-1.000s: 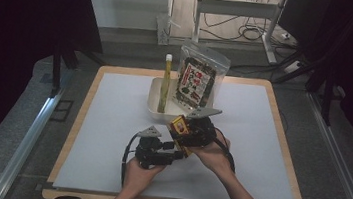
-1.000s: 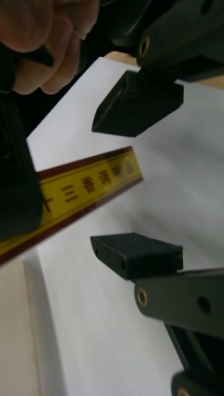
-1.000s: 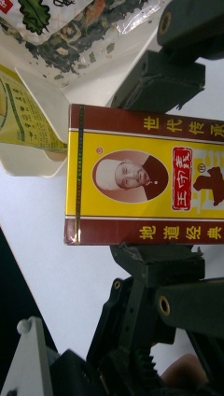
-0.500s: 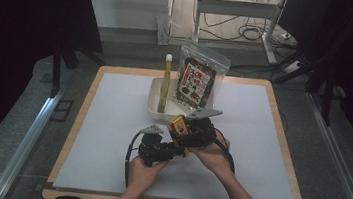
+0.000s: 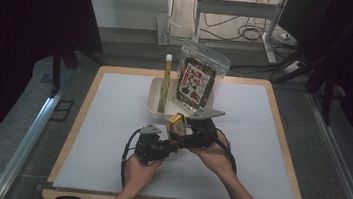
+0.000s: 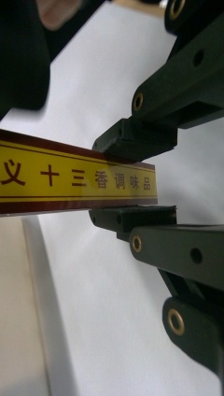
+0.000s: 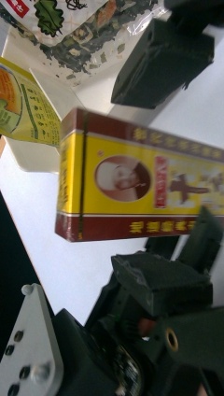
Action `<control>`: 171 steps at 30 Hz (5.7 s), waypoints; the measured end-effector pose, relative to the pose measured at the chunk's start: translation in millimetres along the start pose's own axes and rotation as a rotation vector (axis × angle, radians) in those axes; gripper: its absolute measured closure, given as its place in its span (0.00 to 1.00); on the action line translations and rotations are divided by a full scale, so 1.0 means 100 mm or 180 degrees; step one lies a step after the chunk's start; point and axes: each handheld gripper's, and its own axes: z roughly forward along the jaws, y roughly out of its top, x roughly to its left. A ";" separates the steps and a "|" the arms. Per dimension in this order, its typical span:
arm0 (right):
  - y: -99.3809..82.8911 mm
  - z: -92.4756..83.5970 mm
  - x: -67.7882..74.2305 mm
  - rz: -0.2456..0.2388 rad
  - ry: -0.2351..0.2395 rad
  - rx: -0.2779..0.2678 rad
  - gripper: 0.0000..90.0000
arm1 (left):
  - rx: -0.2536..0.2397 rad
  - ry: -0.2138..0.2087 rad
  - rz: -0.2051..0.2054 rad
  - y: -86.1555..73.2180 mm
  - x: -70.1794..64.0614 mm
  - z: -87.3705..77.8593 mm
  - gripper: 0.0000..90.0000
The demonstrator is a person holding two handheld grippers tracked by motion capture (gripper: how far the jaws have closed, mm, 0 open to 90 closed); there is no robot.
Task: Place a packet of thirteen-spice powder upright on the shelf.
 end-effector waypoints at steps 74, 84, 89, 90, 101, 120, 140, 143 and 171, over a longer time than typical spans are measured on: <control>-0.96 -0.50 -0.49 0.0305 -0.0351 0.0240 0.16 | -0.0657 0.1518 -0.0005 0.56 0.62 -0.17 0.76; -0.96 -0.50 -0.49 0.0298 -0.0344 0.0256 0.16 | -0.0657 0.1778 0.0055 0.63 0.60 0.01 0.76; -0.96 -0.51 -0.49 0.0295 -0.0342 0.0255 0.16 | -0.0647 0.1854 0.0032 0.63 0.64 0.08 0.76; -0.96 -0.51 -0.49 0.0299 -0.0341 0.0260 0.16 | -0.0645 0.1859 0.0034 0.63 0.65 0.09 0.76; -0.96 -0.50 -0.49 0.0288 -0.0330 0.0270 0.16 | -0.0672 0.1910 0.0028 0.60 0.67 0.19 0.76; -0.96 -0.49 -0.48 0.0278 -0.0317 0.0278 0.17 | -0.0673 0.2042 0.0173 0.51 0.60 0.29 0.75; -0.96 -0.48 -0.48 0.0278 -0.0307 0.0291 0.17 | -0.0706 0.1934 0.0105 0.52 0.69 0.30 0.76; -0.96 -0.48 -0.48 0.0286 -0.0305 0.0296 0.17 | -0.0632 0.1870 0.0046 0.51 0.73 0.34 0.76; -0.96 -0.49 -0.48 0.0258 -0.0312 0.0295 0.17 | -0.0641 0.1649 0.0130 0.40 0.71 0.10 0.50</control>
